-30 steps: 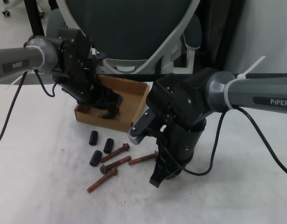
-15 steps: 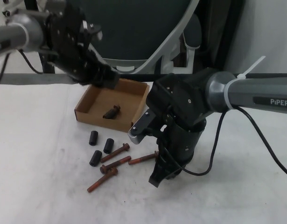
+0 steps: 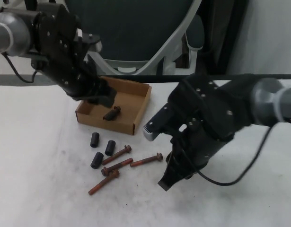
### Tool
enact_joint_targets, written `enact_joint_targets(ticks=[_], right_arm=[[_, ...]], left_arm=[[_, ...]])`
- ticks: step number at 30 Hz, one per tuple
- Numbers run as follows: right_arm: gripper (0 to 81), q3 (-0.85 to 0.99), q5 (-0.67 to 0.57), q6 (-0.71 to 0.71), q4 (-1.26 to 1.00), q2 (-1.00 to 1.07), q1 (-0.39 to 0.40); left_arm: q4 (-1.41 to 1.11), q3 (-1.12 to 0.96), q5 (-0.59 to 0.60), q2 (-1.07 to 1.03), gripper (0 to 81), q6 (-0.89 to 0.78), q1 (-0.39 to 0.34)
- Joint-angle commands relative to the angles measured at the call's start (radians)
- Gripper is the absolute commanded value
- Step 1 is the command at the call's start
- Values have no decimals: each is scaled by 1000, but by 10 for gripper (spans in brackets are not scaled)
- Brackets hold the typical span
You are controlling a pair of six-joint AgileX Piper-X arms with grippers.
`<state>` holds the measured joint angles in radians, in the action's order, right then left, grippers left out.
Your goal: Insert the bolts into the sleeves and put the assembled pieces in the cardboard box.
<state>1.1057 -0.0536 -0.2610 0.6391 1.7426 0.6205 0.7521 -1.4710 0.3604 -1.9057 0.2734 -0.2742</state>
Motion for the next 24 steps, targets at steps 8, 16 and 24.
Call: enact_joint_targets(ticks=[8, 16, 24], right_arm=[[2, -151, -23, 93, -83, -203, 36], [2, -262, -42, 149, -137, -323, 67], [2, -376, -42, 196, -250, -444, 124]], left_arm=[[125, 33, 8, 61, 462, 147, -150], [157, 33, -52, 61, 462, 181, -261], [133, 33, -153, 61, 461, 182, -284]])
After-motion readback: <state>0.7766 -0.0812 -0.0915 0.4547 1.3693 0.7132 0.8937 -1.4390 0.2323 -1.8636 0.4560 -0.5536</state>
